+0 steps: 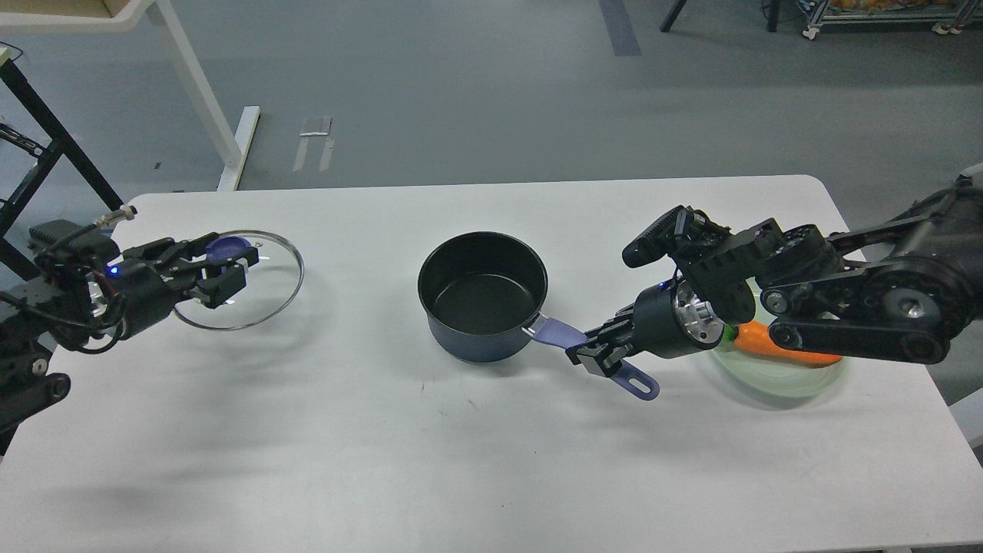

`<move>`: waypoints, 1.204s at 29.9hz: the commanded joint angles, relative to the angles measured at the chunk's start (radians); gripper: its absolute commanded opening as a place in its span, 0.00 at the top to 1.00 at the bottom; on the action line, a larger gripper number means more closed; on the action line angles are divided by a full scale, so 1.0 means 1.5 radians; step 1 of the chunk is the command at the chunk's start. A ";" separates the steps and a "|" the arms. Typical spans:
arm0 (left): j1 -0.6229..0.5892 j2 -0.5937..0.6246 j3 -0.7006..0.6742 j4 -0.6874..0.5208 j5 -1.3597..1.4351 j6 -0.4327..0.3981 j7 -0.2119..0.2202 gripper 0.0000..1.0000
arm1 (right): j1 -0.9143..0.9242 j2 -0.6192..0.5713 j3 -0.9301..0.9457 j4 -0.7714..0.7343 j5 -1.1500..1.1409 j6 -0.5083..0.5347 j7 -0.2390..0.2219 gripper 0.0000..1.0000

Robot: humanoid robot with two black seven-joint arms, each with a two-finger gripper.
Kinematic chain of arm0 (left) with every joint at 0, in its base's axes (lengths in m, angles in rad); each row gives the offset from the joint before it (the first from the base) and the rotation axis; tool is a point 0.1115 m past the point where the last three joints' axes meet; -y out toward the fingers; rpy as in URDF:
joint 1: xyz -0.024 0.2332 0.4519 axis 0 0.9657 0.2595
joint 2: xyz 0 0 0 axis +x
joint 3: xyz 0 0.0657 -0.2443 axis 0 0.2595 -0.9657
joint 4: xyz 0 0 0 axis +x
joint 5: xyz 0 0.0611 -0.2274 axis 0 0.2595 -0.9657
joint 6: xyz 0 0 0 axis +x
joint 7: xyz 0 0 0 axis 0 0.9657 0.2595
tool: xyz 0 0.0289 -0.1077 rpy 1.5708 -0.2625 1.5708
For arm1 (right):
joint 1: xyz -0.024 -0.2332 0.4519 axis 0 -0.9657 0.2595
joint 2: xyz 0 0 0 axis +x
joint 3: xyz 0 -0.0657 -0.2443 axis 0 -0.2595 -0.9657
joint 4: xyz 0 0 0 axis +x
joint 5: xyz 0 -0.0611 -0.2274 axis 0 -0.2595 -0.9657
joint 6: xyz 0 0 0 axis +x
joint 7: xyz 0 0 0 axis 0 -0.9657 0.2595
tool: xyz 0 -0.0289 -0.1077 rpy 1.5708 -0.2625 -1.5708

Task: Open pot lid
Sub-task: 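Lower the glass lid onto the table beside the pot and release it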

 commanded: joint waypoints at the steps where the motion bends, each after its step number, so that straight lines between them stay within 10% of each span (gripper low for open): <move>1: 0.023 -0.017 0.000 0.026 -0.009 0.009 0.000 0.58 | 0.000 -0.003 0.000 0.000 0.000 0.000 0.000 0.83; 18: 0.042 -0.063 0.001 0.085 -0.029 0.012 0.000 0.53 | -0.001 -0.005 0.000 0.001 0.000 0.000 0.000 0.83; 23: 0.041 -0.067 0.001 0.085 -0.029 0.012 -0.001 0.29 | -0.001 -0.005 0.000 0.001 0.000 0.000 0.000 0.82; 36: 0.041 -0.068 0.000 0.085 -0.043 0.027 -0.003 0.19 | -0.003 -0.006 0.000 0.001 0.001 0.000 0.000 0.81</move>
